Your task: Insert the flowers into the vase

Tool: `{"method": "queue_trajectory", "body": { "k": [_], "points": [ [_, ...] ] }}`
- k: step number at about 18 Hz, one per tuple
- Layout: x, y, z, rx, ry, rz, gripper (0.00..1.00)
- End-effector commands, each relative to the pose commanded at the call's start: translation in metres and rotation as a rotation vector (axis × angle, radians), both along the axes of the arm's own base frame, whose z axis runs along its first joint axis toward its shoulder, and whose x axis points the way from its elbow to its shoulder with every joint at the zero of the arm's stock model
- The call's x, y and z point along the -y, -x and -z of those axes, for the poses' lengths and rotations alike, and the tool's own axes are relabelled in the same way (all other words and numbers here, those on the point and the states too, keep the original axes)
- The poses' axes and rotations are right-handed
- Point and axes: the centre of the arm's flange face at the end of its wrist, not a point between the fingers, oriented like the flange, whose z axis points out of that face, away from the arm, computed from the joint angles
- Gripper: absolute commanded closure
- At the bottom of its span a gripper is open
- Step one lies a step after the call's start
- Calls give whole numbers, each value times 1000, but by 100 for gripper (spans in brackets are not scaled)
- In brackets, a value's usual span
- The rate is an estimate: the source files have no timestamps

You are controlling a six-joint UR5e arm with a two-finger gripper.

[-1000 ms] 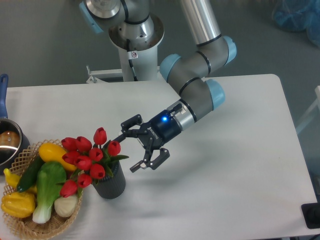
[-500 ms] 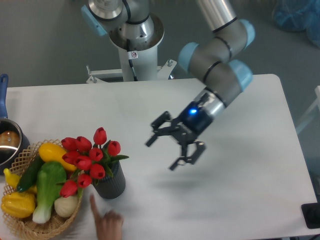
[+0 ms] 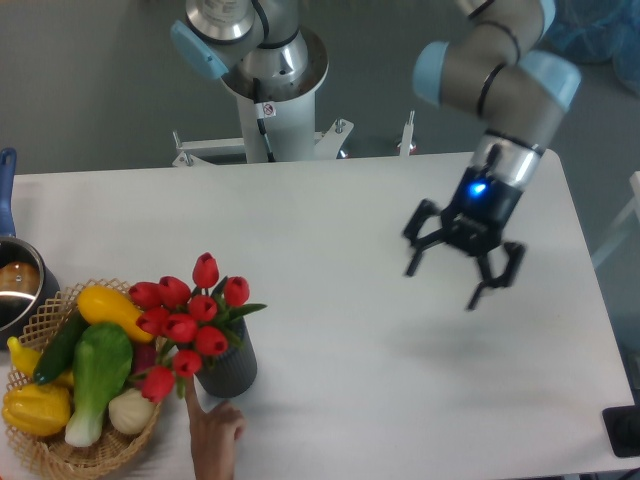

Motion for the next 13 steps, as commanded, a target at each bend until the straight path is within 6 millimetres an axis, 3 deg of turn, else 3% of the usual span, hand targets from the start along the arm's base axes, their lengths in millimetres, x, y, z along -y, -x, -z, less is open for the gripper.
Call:
{"method": "queue_trajectory", "body": {
  "k": [10, 13],
  "points": [
    [114, -1, -44, -39, 512, -304, 0],
    [165, -8, -63, -20, 586, -330, 0]
  ]
}}
